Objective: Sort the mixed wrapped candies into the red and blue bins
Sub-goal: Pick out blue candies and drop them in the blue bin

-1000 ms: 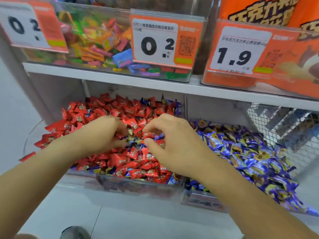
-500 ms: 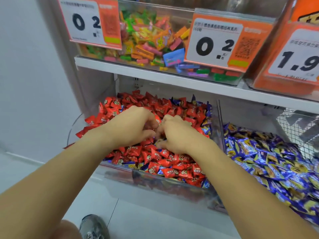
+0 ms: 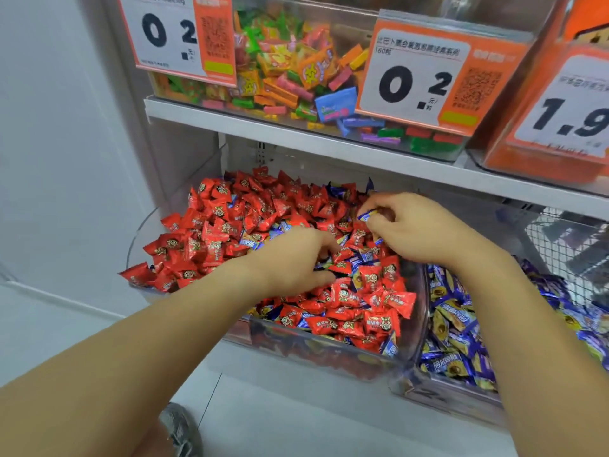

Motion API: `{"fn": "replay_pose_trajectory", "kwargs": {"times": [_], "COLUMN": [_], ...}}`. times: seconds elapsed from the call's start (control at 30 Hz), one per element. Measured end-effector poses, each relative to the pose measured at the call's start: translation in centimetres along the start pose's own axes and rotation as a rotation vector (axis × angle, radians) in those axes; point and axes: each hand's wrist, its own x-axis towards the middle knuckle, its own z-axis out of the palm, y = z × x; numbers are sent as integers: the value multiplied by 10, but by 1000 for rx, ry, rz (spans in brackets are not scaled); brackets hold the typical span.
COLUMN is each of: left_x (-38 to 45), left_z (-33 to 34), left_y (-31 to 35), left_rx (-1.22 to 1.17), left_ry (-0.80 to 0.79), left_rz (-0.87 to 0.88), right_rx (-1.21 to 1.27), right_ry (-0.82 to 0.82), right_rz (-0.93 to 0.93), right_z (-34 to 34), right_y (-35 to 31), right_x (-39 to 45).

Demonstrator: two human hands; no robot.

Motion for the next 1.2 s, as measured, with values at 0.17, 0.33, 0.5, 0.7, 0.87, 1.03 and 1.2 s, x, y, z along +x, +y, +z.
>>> {"fn": "replay_pose_trajectory", "kwargs": {"times": [0.17, 0.33, 0.5, 0.7, 0.87, 1.03, 1.2], "left_x": [8, 3, 9, 16, 14, 17, 17], "left_z": [-8, -22, -12, -1, -2, 6, 11], "left_y": [-4, -1, 13, 17, 21, 23, 23], "left_rx": [-55, -88, -291, -215, -74, -11, 122], "left_ry": [34, 154, 255, 146, -59, -96, -77], "left_rz": [-7, -56, -97, -32, 35, -75, -33], "right_rx": [100, -62, -274, -296, -321, -266, -115], "right_ry": [33, -16, -129, -236, -340, -256, -168], "right_rz": [-1, 7, -29, -17, 8, -7, -76], "right_z": [-5, 3, 12, 9, 10, 13, 8], "right_y": [10, 11, 10, 5, -3, 4, 11], "right_x": [-7, 0, 1, 3, 5, 6, -1]}}
